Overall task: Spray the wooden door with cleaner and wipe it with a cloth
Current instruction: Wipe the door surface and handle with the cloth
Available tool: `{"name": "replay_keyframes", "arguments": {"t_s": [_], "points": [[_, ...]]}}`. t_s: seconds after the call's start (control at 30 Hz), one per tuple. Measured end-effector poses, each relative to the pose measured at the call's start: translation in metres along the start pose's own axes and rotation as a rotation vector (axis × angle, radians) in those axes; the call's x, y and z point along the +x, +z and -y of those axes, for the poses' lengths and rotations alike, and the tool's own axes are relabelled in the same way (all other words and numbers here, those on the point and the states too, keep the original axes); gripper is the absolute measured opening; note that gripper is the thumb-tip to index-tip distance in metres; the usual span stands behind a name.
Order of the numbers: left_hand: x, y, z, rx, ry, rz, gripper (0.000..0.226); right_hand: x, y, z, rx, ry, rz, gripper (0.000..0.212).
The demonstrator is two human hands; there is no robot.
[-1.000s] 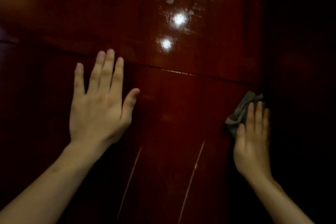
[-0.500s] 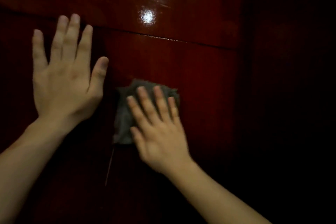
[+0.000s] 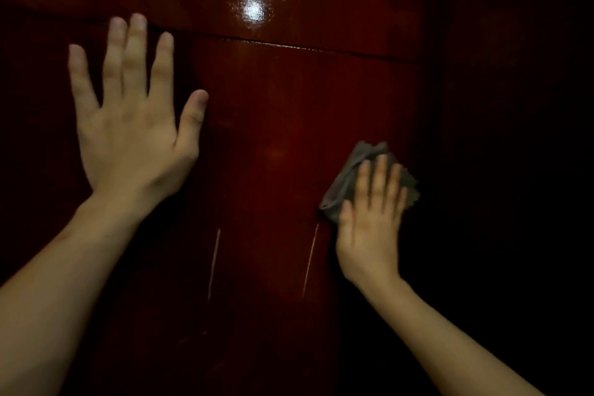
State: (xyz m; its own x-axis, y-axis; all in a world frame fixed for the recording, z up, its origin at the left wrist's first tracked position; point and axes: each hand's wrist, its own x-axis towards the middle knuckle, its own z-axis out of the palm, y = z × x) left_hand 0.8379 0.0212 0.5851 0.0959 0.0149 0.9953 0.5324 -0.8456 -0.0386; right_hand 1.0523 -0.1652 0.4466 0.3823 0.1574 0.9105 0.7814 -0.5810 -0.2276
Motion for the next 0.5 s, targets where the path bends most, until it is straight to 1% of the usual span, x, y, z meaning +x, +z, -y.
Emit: {"name": "replay_keyframes", "arguments": {"t_s": [0.1, 0.13, 0.2, 0.27, 0.33, 0.4, 0.5], "points": [[-0.002, -0.002, 0.000, 0.018, 0.020, 0.008, 0.071, -0.022, 0.013, 0.075, -0.020, -0.259, 0.007, 0.076], [-0.003, -0.003, 0.001, 0.017, 0.030, 0.013, 0.071, -0.031, 0.016, 0.104, -0.015, -0.359, 0.021, 0.076], [-0.005, -0.005, 0.003, 0.006, 0.050, 0.027, 0.069, -0.048, 0.021, 0.152, -0.007, -0.539, 0.051, 0.065], [-0.008, -0.007, 0.005, -0.005, 0.066, 0.054, 0.066, -0.055, 0.023, 0.173, 0.005, -0.634, 0.057, 0.053], [-0.013, -0.009, 0.008, -0.007, 0.090, 0.075, 0.065, -0.054, 0.023, 0.162, 0.011, -0.657, 0.047, 0.054], [-0.020, -0.009, 0.011, 0.013, 0.121, 0.085, 0.065, -0.052, 0.022, 0.127, -0.024, -0.645, 0.043, 0.063], [-0.029, -0.007, 0.011, 0.052, 0.138, 0.091, 0.067, -0.047, 0.022, 0.043, -0.086, -0.513, -0.001, 0.074]]}}
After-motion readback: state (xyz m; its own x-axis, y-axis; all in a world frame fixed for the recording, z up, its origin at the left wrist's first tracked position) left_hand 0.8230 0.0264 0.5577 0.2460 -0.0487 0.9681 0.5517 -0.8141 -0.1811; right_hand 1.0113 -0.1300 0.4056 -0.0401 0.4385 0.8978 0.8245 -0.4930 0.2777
